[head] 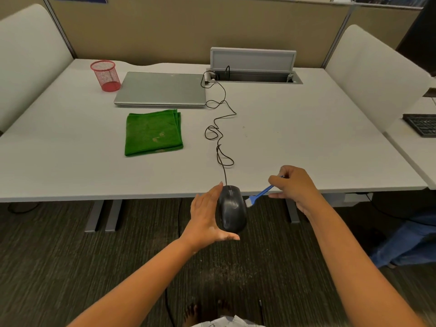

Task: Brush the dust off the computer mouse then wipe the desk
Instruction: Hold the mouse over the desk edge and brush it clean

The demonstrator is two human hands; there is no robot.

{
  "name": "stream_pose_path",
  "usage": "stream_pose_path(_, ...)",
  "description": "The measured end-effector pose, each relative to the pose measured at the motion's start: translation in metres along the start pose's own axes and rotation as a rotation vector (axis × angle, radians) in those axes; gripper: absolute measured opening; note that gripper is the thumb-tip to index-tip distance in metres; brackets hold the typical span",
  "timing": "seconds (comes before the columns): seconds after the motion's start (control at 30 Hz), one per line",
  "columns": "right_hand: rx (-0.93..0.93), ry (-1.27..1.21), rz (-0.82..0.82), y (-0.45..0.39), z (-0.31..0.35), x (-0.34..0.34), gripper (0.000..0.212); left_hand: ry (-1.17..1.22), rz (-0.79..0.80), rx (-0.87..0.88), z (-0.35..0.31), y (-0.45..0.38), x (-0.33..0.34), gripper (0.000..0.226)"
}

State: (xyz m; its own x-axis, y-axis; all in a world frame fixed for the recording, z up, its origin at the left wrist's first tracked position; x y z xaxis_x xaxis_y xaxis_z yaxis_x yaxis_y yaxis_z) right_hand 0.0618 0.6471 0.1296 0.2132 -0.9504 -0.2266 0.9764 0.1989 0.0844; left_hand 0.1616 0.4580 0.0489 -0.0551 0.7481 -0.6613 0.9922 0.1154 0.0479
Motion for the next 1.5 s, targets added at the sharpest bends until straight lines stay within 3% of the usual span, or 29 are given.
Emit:
stream_pose_path(0.13, -0.055, -0.073, 0.202, 0.009, 0.005, 0.016, 0.037, 0.012, 0.004, -0.005, -0.001, -0.002, 0.000, 0.124)
stream_pose_path(0.23, -0.101, 0.010, 0.361, 0.019, 0.006, 0.033, 0.031, 0.023, -0.005, 0.010, -0.004, -0.004, 0.000, 0.122)
stream_pose_path(0.33, -0.134, 0.070, 0.357, 0.020, 0.010, 0.038, 0.025, 0.033, -0.003, 0.012, -0.006, -0.006, 0.000, 0.122)
stream_pose_path(0.5, -0.207, 0.111, 0.204, 0.010, 0.024, 0.030, 0.023, 0.017, 0.015, -0.001, -0.004, -0.004, 0.000, 0.123)
stream_pose_path(0.7, -0.144, 0.197, 0.462, 0.017, 0.021, 0.049, 0.024, 0.002, 0.015, -0.001, -0.002, -0.001, 0.001, 0.124)
stream_pose_path(0.9, -0.159, 0.140, 0.168, 0.002, 0.025, 0.042, 0.026, -0.018, 0.037, -0.012, -0.003, 0.000, 0.001, 0.126)
stream_pose_path(1.07, -0.108, 0.173, 0.389, 0.004, 0.024, 0.053, 0.027, -0.013, 0.039, 0.000, -0.005, 0.001, 0.001, 0.127)
stream_pose_path(1.3, -0.091, 0.122, 0.054, -0.014, 0.020, 0.035, 0.026, -0.014, 0.070, 0.001, -0.011, 0.007, 0.003, 0.125)
stream_pose_path(1.5, -0.022, 0.032, -0.096, -0.019, 0.010, 0.008, 0.027, -0.008, 0.078, 0.007, -0.010, 0.011, 0.003, 0.122)
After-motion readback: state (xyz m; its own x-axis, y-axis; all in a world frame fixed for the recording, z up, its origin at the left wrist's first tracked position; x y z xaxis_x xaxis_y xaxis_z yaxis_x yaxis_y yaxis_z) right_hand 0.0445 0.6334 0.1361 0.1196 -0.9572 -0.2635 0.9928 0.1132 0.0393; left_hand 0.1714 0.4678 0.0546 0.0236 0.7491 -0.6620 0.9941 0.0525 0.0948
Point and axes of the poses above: each hand's wrist, its own y-axis away from the middle knuckle, its own x-axis out of the palm, z = x × y, the point moved 5 cm from there along -y, towards the middle knuckle, and after that the axes turned 13 degrees about -x, right-handed, at the moved point
